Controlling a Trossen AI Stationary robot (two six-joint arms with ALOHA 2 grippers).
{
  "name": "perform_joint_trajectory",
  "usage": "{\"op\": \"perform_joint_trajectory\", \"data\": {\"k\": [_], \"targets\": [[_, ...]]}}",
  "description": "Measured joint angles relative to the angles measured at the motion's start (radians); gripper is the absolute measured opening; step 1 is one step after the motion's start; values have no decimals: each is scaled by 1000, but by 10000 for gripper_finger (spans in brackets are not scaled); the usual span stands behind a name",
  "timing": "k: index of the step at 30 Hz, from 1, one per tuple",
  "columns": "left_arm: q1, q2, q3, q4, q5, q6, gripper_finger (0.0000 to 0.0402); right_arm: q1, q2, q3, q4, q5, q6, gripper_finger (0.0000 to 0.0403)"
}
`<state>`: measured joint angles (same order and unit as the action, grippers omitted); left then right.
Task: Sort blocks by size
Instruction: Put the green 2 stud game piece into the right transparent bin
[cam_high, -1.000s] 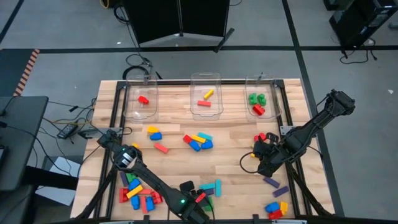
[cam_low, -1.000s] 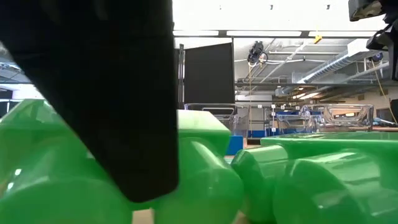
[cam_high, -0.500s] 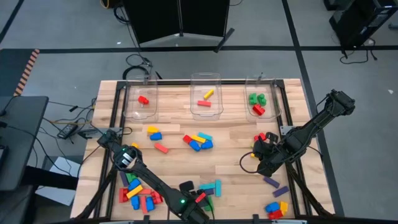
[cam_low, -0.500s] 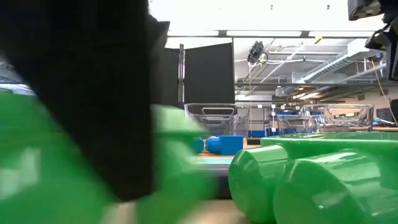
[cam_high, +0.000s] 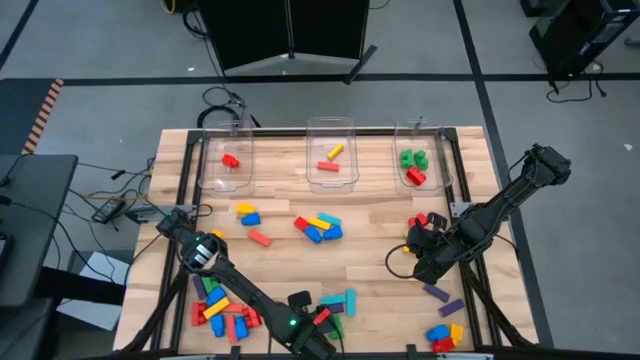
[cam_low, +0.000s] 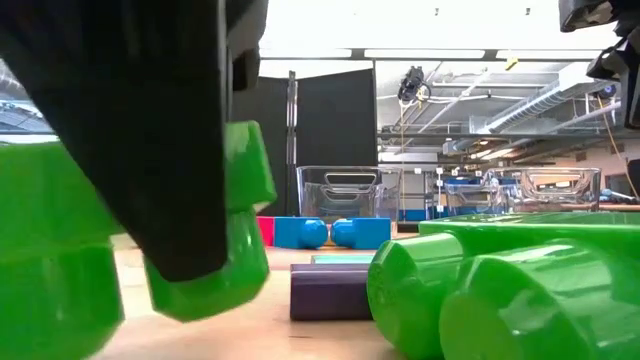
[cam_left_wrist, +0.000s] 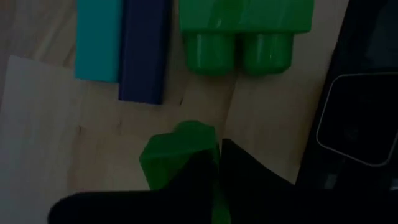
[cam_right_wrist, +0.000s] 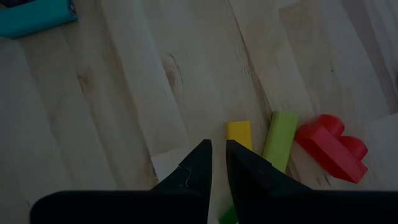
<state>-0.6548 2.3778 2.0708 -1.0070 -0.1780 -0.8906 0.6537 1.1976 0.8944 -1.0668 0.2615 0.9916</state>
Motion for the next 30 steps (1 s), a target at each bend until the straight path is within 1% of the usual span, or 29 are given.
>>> {"op": "perform_joint_trajectory", "data": {"k": [6, 9, 13, 17, 19, 21, 23, 24, 27, 30], "targets": [[0, -46, 0, -73, -19, 4, 20, 0, 0, 0, 13, 0, 0, 57], [3, -91, 0, -135, -72, 3, 20, 0, 0, 0, 35, 4, -1, 58], [26, -175, 0, -212, -171, -9, 20, 0, 0, 0, 63, 35, -11, 59], [82, -254, 1, -261, -317, 3, 19, 0, 0, 0, 116, 61, 4, 57], [120, -287, 1, -286, -385, 42, 19, 0, 0, 0, 153, 61, 5, 58], [166, -311, 1, -283, -423, 135, 17, 0, 0, 0, 190, 61, 4, 59], [220, -321, 1, -271, -418, 253, 17, 0, 0, 0, 212, 62, 4, 59], [249, -321, 1, -265, -400, 319, 16, 0, 0, 0, 219, 63, 9, 59], [338, -319, 1, -250, -321, 497, 16, 0, 0, 0, 207, 63, 33, 56], [426, -309, 1, -172, -247, 648, 16, 3, 0, 0, 166, 63, 92, 55]]}}
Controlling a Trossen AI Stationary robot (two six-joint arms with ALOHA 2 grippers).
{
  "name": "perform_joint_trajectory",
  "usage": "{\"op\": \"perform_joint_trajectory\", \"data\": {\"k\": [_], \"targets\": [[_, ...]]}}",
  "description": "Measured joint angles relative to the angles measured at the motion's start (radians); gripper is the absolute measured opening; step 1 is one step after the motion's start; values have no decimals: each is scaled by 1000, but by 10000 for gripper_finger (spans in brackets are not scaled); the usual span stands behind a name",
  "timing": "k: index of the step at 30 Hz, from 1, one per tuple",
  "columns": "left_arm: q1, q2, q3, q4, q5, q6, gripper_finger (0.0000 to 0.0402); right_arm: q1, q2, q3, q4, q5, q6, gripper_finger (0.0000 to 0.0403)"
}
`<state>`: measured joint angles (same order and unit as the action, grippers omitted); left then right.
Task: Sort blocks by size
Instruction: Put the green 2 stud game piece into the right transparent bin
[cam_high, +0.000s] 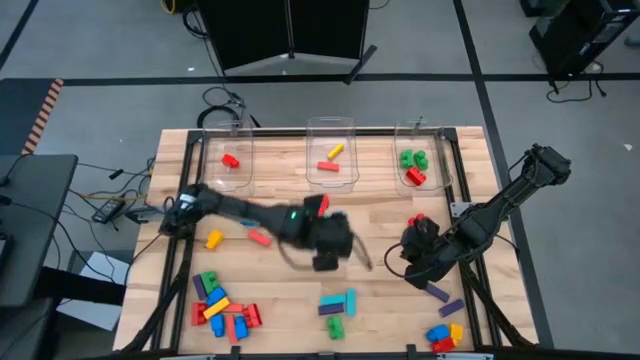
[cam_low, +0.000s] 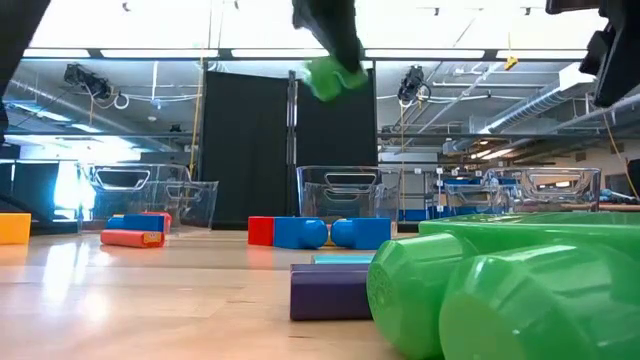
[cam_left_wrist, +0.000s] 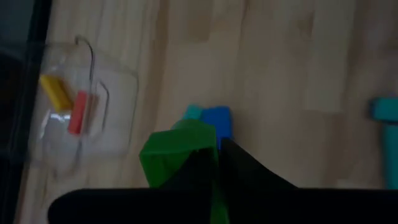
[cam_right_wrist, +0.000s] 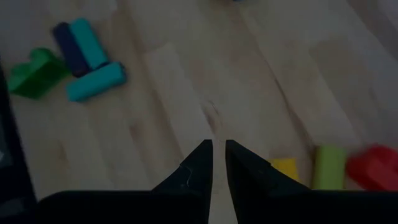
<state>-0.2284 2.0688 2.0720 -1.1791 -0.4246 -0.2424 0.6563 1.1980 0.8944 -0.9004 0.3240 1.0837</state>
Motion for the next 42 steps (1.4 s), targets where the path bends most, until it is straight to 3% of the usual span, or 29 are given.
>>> {"op": "perform_joint_trajectory", "data": {"k": [4, 8, 11, 20, 28, 35, 42], "targets": [[107, 2, -1, 167, 71, 161, 16, 18, 0, 0, -86, 0, 126, 54], [207, 1, -1, 374, 248, 279, 16, 51, 0, 0, -167, 45, 271, 54], [267, 8, 1, 494, 356, 320, 16, 78, 0, 0, -218, 137, 401, 54], [367, 40, 0, 681, 585, 344, 16, 108, 0, 0, -253, 579, 603, 54], [392, 60, -1, 846, 708, 344, 16, 50, -35, 0, -255, 643, 714, 66], [395, 60, -1, 935, 741, 346, 17, 33, -112, 0, -183, 674, 679, 122], [403, 60, -1, 942, 805, 336, 18, 33, -238, 0, -3, 673, 414, 203]]}}
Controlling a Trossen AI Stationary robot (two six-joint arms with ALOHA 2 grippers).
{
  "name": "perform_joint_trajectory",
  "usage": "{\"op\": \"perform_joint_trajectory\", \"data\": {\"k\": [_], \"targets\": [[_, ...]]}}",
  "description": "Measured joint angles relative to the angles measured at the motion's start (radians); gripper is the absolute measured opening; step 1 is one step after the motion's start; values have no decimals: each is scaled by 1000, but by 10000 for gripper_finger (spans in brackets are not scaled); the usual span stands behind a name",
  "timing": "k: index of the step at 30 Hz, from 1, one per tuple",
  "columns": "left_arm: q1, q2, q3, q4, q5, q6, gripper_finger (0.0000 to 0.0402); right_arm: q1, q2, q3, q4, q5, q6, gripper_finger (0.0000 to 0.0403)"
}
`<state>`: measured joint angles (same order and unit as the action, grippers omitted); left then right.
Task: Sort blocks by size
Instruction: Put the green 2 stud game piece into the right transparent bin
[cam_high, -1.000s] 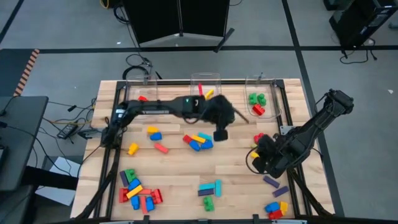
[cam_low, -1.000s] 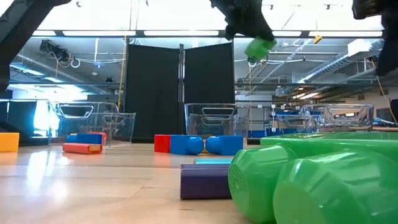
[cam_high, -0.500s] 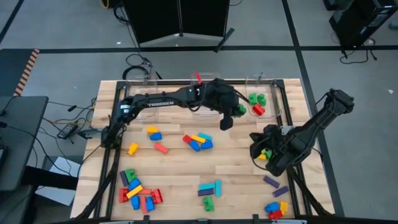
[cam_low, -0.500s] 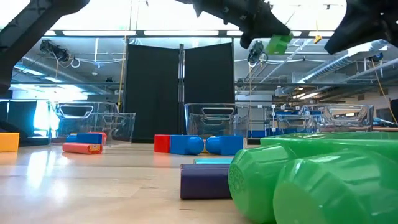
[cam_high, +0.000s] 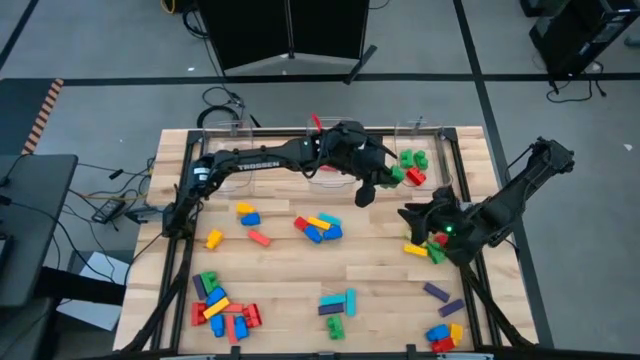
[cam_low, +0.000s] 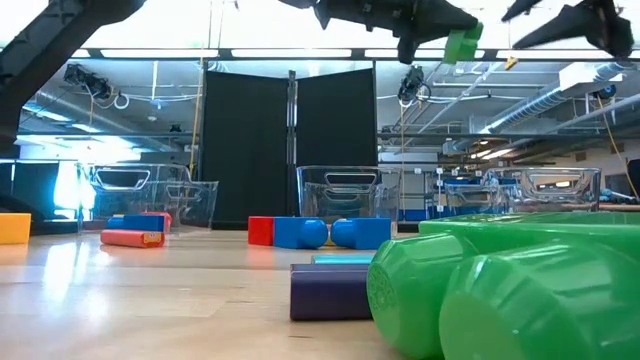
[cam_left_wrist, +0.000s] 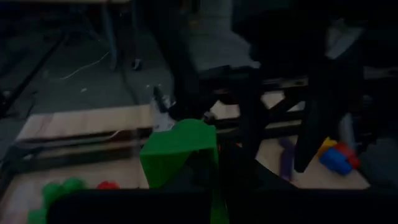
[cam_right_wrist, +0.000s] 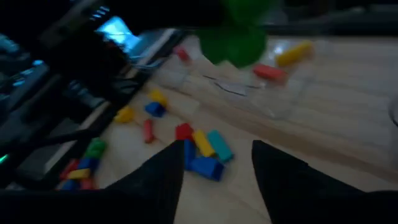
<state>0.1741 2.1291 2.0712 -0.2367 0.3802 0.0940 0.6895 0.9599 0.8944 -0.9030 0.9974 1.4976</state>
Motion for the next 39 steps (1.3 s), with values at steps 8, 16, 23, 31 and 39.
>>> {"op": "perform_joint_trajectory", "data": {"k": [8, 16, 23, 31, 39], "targets": [[-1, 0, 0, 128, 140, -123, 18, -36, -79, 0, 114, 4, -270, 275], [-15, 0, 0, 189, 169, -181, 18, -120, -84, 0, 294, 4, -573, 302], [-31, 0, 0, 198, 145, -185, 19, -191, -89, 0, 410, -66, -739, 289], [-35, 0, 0, 229, 140, -229, 19, -235, -88, 0, 412, -144, -749, 203], [-35, 0, 0, 229, 150, -228, 30, -234, -89, 1, 409, -155, -773, 145]]}}
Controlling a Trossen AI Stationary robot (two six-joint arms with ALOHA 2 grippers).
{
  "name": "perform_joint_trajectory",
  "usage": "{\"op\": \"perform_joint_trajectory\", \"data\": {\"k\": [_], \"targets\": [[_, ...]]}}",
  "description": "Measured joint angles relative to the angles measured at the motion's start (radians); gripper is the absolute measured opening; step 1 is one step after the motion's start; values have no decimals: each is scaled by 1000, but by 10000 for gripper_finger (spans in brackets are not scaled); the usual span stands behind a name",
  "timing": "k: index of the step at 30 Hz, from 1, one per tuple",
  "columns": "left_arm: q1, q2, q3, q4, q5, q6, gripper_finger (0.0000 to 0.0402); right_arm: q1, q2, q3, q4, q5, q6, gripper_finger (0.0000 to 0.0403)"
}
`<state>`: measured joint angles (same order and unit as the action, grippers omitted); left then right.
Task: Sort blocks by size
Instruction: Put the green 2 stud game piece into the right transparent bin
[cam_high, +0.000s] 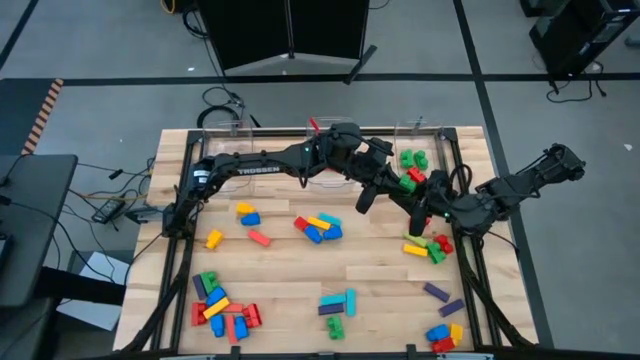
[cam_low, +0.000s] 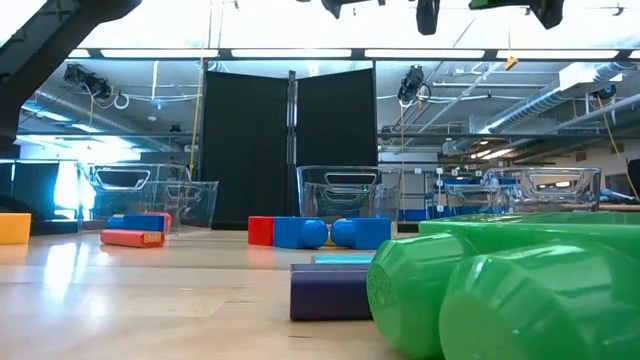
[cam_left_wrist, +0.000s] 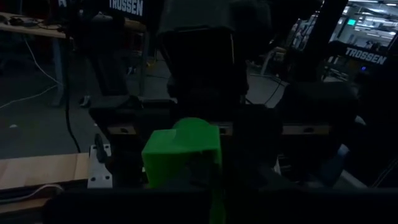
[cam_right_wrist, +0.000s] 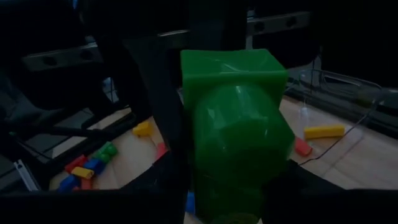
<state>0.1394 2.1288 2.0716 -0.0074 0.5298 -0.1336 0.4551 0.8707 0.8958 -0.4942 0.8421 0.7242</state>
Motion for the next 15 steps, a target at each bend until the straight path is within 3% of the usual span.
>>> {"op": "perform_joint_trajectory", "data": {"k": [15], "targets": [[3, 0, 0, -10, -25, -5, 123, -1, 2, 0, -2, -9, -3, 145]]}}
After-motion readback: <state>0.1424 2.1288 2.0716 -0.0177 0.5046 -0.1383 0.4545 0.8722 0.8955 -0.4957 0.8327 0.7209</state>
